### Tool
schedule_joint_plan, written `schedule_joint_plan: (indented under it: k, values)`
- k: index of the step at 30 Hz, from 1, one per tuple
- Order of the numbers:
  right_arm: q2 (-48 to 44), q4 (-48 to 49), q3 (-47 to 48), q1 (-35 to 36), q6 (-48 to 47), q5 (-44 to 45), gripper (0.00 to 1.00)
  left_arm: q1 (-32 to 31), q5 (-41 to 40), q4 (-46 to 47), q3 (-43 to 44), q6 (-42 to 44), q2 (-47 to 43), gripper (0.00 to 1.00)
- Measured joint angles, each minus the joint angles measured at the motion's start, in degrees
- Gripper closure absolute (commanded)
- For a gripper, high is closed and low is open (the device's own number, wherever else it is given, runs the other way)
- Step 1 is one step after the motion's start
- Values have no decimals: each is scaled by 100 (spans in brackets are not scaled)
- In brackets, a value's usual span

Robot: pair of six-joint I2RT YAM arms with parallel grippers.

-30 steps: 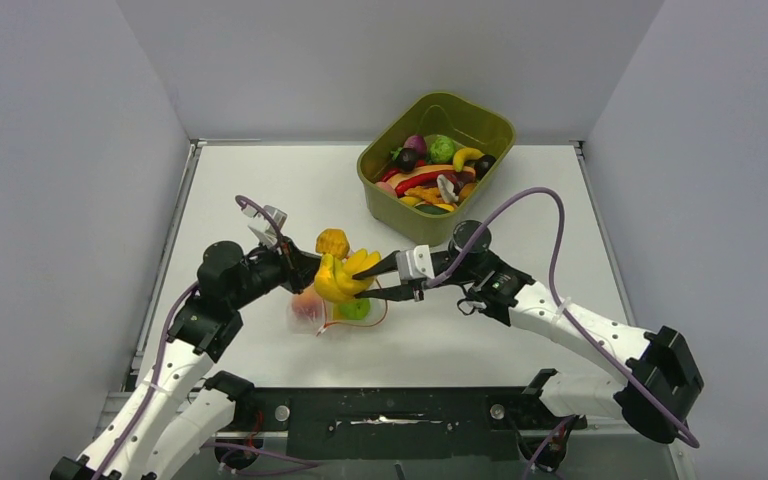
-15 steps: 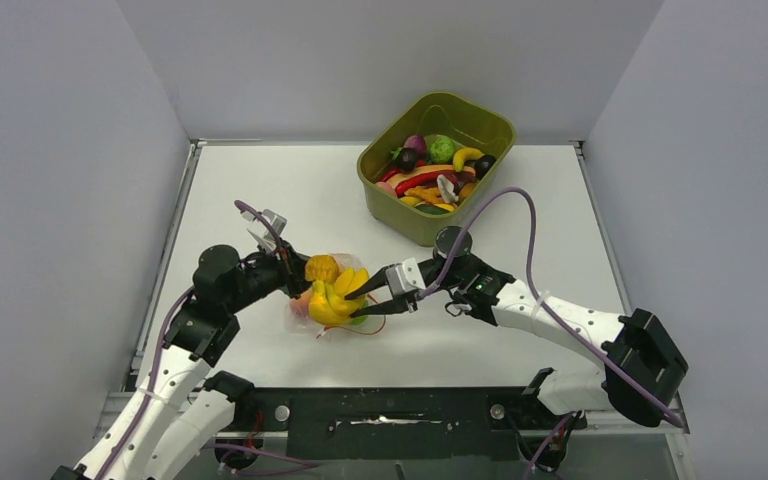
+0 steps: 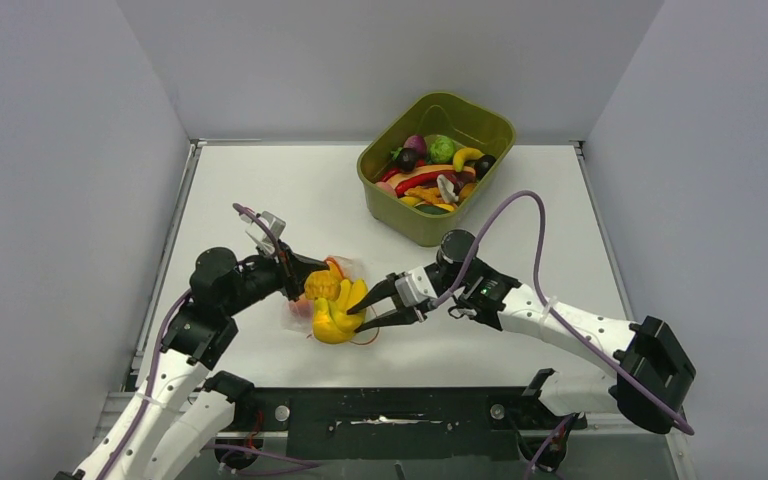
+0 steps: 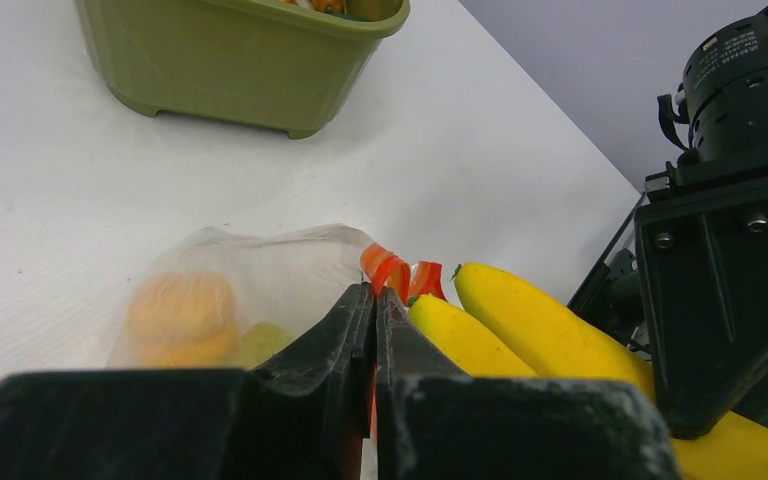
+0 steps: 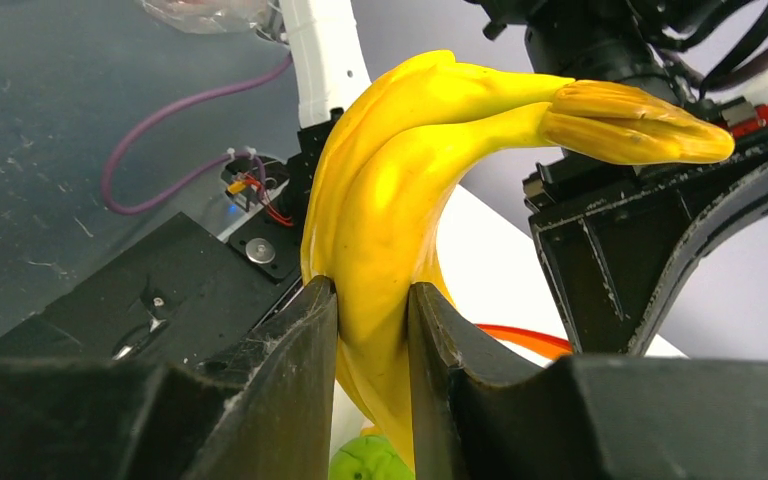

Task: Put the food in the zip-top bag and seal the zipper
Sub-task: Place the fake fruit in the zipper food storage bag.

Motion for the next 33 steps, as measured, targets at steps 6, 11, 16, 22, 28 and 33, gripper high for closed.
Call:
schedule_joint_plan:
  k: [6,11,16,22,28,33]
  values:
    - [-70,-33,7,85,-11,-157,95,0,28,0,0,0,-13,100]
    - [-70,-70,7,153,-13,-308,95,0,63,-2,0,-24,-26,100]
    - [-50,-428,33,164,-282,-363,94,0,105,-50,-24,-35,-136,100]
    - [223,-964,125,101,-859,-280,83,0,533,-22,-186,-44,-330,100]
    - [566,-1394,179,70,-1325,-59,71,0,927,-17,-197,-46,-321,100]
    - [553,-1674,175,79,-1718,461,53,4,1036,-22,-197,-44,-317,100]
